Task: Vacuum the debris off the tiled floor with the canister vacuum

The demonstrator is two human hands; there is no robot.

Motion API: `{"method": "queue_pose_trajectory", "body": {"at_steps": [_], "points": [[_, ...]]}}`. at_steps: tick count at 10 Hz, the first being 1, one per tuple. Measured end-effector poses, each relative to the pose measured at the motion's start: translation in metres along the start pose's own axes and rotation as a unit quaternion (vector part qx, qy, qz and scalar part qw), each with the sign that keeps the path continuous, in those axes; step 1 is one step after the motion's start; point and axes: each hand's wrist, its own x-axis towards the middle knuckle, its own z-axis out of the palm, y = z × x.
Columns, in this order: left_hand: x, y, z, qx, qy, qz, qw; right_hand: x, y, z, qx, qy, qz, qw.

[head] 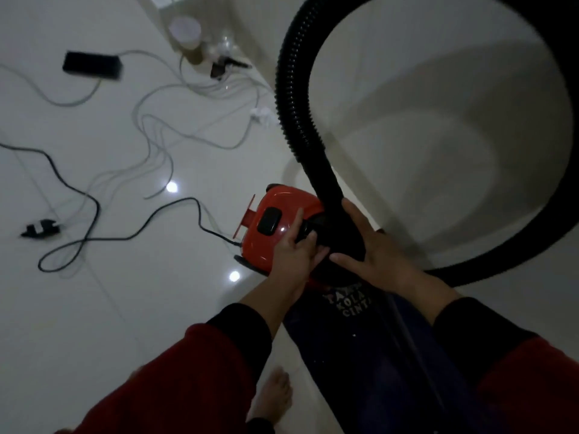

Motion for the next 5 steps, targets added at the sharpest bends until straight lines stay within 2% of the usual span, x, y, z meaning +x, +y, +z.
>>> {"method": "queue_pose_trajectory", "body": {"at_steps": [3, 4, 5], "points": [[0.046, -0.095, -0.049, -0.042, 0.049, -0.058, 0.996, 0.024, 0.097, 0.07, -0.009, -0.097, -0.049, 0.994], [0.047, -0.099, -0.057, -0.019, 0.017, -0.077, 0.997, 0.025, 0.099, 0.078, -0.016, -0.091, -0.081, 0.992], [0.019, -0.086, -0.057, 0.114, 0.018, -0.067, 0.991, 0.005, 0.091, 0.079, -0.099, -0.029, -0.052, 0.993]]}}
